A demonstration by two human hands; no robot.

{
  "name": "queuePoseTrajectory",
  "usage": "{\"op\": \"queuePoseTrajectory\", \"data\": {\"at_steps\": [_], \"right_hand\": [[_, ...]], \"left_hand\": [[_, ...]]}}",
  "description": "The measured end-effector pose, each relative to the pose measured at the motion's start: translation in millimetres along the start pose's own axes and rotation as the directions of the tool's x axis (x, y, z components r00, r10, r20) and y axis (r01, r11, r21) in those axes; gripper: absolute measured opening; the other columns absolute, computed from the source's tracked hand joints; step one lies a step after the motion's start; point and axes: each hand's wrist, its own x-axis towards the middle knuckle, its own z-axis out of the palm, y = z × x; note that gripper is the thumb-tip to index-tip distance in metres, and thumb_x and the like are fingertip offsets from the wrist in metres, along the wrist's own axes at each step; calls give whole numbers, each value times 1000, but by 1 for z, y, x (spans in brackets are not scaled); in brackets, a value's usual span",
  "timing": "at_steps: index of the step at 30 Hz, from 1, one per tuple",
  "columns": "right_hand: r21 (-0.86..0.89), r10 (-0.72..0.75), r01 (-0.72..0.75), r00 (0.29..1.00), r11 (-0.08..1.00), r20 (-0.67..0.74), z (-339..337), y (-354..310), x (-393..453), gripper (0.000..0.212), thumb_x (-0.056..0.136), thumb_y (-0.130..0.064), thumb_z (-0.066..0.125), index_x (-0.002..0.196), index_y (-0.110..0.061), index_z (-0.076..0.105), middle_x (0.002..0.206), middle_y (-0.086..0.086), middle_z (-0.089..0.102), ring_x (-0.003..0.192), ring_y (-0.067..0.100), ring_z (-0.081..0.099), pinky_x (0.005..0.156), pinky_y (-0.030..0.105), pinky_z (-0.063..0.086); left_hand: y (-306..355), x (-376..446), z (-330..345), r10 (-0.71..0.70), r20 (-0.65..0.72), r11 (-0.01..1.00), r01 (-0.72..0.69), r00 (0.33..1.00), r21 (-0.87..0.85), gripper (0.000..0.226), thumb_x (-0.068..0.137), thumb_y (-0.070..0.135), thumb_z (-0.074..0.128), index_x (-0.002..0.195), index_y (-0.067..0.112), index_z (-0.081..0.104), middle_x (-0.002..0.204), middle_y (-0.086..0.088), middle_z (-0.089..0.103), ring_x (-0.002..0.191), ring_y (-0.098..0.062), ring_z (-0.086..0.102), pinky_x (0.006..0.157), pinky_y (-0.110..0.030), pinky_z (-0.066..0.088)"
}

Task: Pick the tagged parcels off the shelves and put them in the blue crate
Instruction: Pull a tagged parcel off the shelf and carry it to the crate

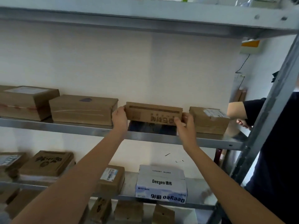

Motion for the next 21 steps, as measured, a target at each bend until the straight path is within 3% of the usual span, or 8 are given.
{"op": "queuePoseTrajectory", "data": {"at_steps": [2, 5, 8, 11, 14, 18, 21], "right_hand": [[43, -38, 37, 999, 998, 7, -11, -11, 5, 21, 97, -27, 56, 117, -29, 50, 119, -5, 59, 113, 11, 54, 94, 24, 44], [180, -3, 1, 1000, 984, 12, -20, -33, 12, 15, 99, -31, 50, 108, -39, 59, 106, -22, 65, 104, -1, 59, 86, 17, 47], [263, 43, -55, 998, 963, 49, -23, -40, 19, 28, 101, -25, 44, 98, -45, 63, 91, -27, 70, 89, -7, 65, 78, 17, 53], [251, 70, -81, 996, 964, 51, -23, -40, 19, 27, 100, -19, 45, 115, -32, 64, 111, -8, 69, 106, 11, 62, 96, 37, 51], [247, 106, -104, 994, 963, 4, -23, -39, 21, 31, 98, -12, 47, 128, -11, 58, 124, 9, 62, 115, 23, 58, 99, 43, 49], [230, 102, -95, 995, 968, -19, -23, -39, 24, 24, 98, -13, 51, 118, -7, 62, 116, 10, 67, 106, 19, 64, 93, 37, 53], [187, 137, -139, 990, 973, 25, -22, -38, 27, 26, 100, -31, 48, 100, -17, 70, 102, 2, 73, 102, 17, 66, 96, 36, 51]], "left_hand": [[17, 4, -1, 27, 11, 997, -26, 1000, -69, 28, 97, 20, 41, 85, 20, 66, 82, 8, 66, 79, -6, 58, 71, -18, 42], [31, 4, 4, 83, 21, 995, -82, 996, -53, 39, 99, 31, 29, 87, 24, 65, 89, 6, 65, 81, -8, 54, 74, -23, 40], [34, -2, 11, 111, -1, 994, -111, 994, 7, 41, 100, 36, 26, 92, 23, 63, 83, 6, 56, 76, -7, 48, 62, -22, 35], [32, -6, 8, 75, 23, 997, -75, 997, -5, 39, 99, 39, 28, 86, 29, 63, 82, 6, 61, 79, -10, 57, 71, -27, 49], [32, -5, 2, 14, 113, 1000, -14, 994, -5, 40, 99, 42, 31, 104, 23, 65, 97, -2, 67, 94, -18, 64, 87, -38, 53], [32, -2, -5, -11, 141, 998, 20, 990, -62, 28, 99, 33, 38, 113, 21, 60, 100, 3, 63, 88, -8, 59, 76, -28, 51], [31, -2, -10, -21, 137, 999, 25, 990, -27, 22, 95, 25, 37, 84, 23, 57, 84, 3, 57, 82, -9, 52, 67, -26, 46]]}}
